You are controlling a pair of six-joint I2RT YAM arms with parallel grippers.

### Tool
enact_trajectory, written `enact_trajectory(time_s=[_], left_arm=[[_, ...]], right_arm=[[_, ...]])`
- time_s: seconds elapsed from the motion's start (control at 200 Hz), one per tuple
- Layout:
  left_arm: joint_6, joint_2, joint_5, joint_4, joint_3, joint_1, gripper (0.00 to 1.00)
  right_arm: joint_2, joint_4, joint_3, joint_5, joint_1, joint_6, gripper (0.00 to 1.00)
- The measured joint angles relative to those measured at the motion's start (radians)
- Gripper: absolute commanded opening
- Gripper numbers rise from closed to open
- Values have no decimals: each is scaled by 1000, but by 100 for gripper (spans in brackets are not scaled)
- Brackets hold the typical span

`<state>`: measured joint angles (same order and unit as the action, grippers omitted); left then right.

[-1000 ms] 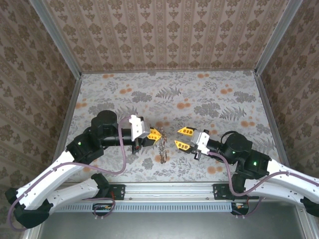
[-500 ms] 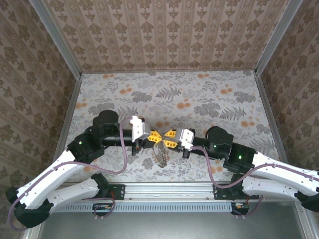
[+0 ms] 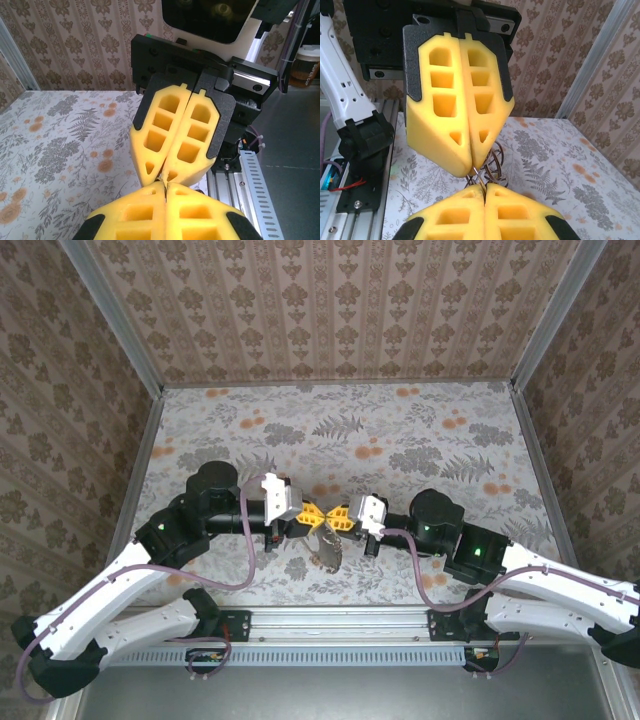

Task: Put the keys on the keyring

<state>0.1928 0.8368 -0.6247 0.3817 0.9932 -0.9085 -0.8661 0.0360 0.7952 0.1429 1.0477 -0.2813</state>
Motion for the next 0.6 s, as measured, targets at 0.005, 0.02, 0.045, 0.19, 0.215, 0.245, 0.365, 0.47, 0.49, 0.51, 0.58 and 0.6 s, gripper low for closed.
enact_trajectory(time_s=[0.005,0.02,0.045,0.19,0.215,0.245,0.365,0.47,0.49,0.51,0.58,0.6], left_arm=[[2,0,3,1,1,0,0],[2,0,7,5,1,-1,0],[10,1,18,15,4,-3,0],[65,41,148,130,74,-56,18],[78,52,182,159,93,-69,19],[91,64,220,185,112,-82,20],[124,113,362,276,183,-137,21],[139,138,427,305,193,-155,21],[142,142,437,309,193,-158,21],[142,145,443,313,193,-158,21],[145,153,457,319,193,-159,21],[145,154,460,319,193,-159,21]], right_arm=[[0,0,0,0,0,0,0],[0,-3,1,-1,0,0,0],[0,-9,1,-2,0,-1,0],[-5,-71,23,-41,0,-22,0],[-10,-90,34,-58,0,-30,0],[-18,-111,49,-76,0,-37,0],[-55,-183,105,-138,3,-70,0],[-78,-222,127,-167,8,-91,0],[-80,-227,127,-168,9,-95,0],[-83,-232,128,-171,10,-97,0],[-89,-246,128,-174,11,-108,0],[-90,-249,128,-174,11,-110,0]])
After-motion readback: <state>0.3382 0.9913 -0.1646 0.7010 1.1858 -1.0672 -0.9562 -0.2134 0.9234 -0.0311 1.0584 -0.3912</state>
